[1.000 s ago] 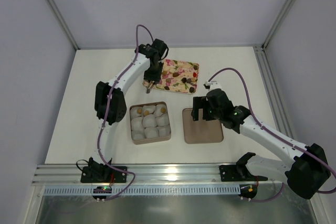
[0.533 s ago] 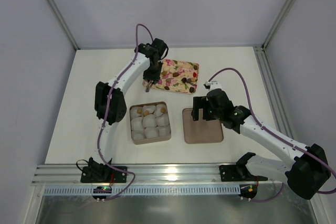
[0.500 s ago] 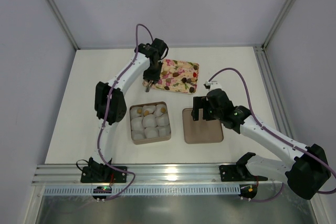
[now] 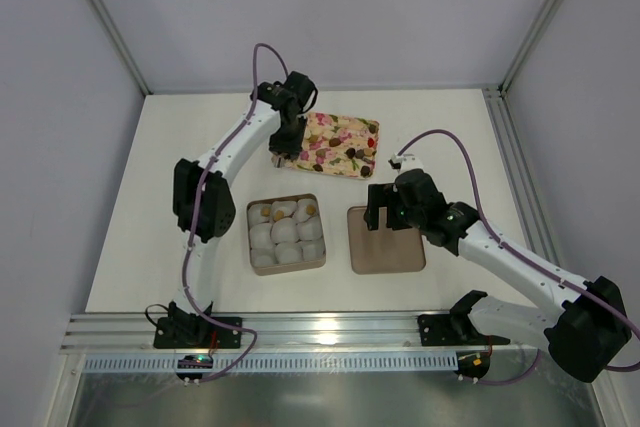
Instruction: Pack the chocolate
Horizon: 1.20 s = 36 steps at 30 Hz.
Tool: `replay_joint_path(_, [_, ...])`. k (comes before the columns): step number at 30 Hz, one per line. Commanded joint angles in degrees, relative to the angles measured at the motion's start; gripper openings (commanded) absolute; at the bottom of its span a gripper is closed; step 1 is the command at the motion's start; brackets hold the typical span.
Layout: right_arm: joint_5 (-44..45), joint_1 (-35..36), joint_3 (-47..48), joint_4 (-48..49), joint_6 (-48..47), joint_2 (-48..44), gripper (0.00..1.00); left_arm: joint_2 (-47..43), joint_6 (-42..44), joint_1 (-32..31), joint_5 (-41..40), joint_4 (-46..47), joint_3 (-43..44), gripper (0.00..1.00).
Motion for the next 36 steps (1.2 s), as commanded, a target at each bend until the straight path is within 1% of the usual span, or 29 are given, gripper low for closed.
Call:
replay_joint_path(1, [-0.3,-0.21,0.17,0.92,0.2,-1.11,1.0,-4.27,0.67,0.19,-0.32,-0.59,0.02,0.32])
replay_joint_path(18, [-0.57,-0.13,0.0,1.44,0.29,-0.76,1.0,-4.54,1.28,0.19,-0.5,-0.77,-0.6,0.33])
replay_joint_path(21, [-0.48,-0.13,-0.01,1.36,0.29,-1.02,1.0,-4.45,1.46,0.19,-0.59,-0.94,-0.6,0.35])
replay_joint_path(36, [-0.48,-0.13,-0.18,1.71,0.38,-0.94,1.0,-4.01,2.34,0.19,0.03,-2.88,-0.42,0.38])
